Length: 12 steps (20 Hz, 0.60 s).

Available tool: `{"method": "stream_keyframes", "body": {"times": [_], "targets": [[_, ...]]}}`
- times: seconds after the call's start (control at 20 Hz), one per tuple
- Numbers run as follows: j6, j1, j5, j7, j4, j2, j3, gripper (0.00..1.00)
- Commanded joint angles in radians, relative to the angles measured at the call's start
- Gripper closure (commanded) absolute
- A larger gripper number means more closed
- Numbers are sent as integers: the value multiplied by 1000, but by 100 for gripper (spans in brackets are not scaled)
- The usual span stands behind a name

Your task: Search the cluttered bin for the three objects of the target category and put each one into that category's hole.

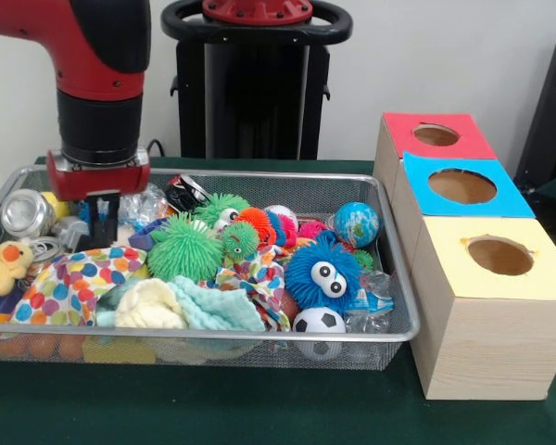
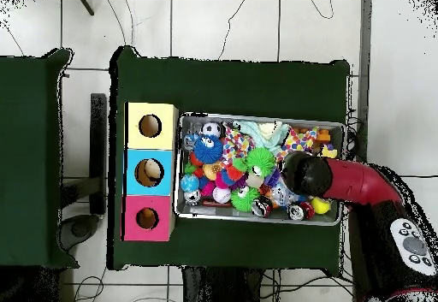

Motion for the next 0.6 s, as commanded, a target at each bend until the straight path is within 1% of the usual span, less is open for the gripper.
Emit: {"method": "stream_keyframes", "body": {"times": [0.05,0.25,0.45,0.6], "targets": [[-67,-8,-29,141,-24,23,-23,100],[-61,-9,-30,115,-38,25,-24,100],[-74,2,-32,120,-80,77,-26,100],[-89,13,-39,130,-88,86,-42,100]]}}
